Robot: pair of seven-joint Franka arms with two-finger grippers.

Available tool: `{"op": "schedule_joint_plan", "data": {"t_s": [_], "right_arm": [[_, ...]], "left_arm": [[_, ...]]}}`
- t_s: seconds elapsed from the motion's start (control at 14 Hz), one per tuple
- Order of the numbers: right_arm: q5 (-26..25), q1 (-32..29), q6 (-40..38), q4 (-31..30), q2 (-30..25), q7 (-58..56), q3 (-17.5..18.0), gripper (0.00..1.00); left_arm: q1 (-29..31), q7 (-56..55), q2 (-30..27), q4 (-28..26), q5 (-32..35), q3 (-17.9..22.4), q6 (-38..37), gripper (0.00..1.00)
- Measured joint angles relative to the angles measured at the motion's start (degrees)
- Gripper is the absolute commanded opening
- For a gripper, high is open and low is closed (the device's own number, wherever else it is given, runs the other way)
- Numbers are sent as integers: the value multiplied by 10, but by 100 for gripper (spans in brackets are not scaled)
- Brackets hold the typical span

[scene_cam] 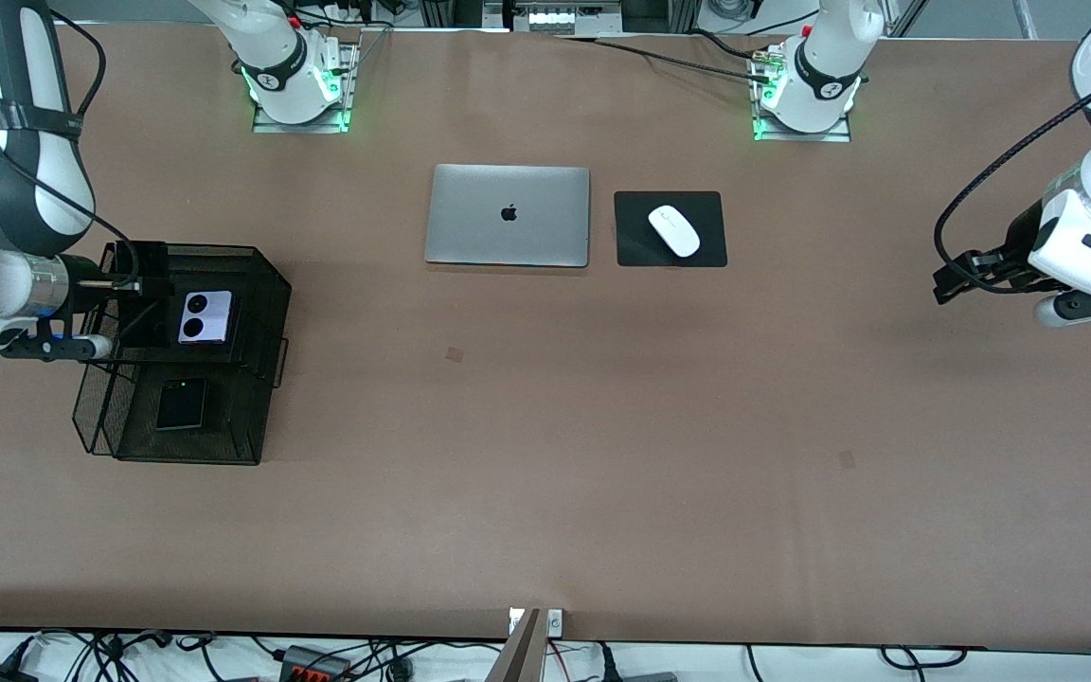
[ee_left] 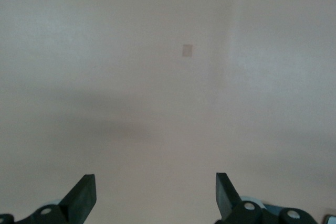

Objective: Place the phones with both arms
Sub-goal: 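Lower the tall phone into the basket and open the right gripper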

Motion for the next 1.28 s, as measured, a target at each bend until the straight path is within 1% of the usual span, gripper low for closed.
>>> {"op": "schedule_joint_plan", "data": {"t_s": [0.14, 0.29, 0.57, 0.64, 0.78, 0.86, 0.93, 1.0, 1.07, 1.28], "right_arm": [[-8, -3, 0, -12, 5, 0, 0, 27], [-17, -9, 10, -15, 12, 0, 0, 27], [-37, -21, 51, -15, 25, -8, 0, 28], [-38, -24, 57, -15, 29, -14, 0, 30], [-38, -29, 70, -15, 37, -19, 0, 44], [-38, -30, 73, -15, 40, -19, 0, 48], [-38, -30, 75, -15, 42, -19, 0, 55], [-38, -30, 78, -15, 44, -19, 1, 68], [-38, -30, 83, -15, 46, -19, 1, 100], [-38, -30, 90, -14, 52, -19, 2, 100]], "left_arm": [[0, 60, 13, 19, -1, 0, -19, 100], [0, 103, 23, 23, -1, 1, -21, 100], [2, 123, 30, 25, -1, 3, -22, 100], [2, 124, 30, 25, -1, 3, -23, 100], [2, 125, 30, 25, -1, 3, -24, 100], [2, 125, 30, 25, -1, 3, -24, 100], [2, 126, 30, 25, -1, 3, -25, 100], [2, 126, 30, 25, -1, 3, -25, 100], [3, 126, 30, 25, -1, 3, -25, 100], [5, 127, 30, 25, -1, 3, -25, 100]]}}
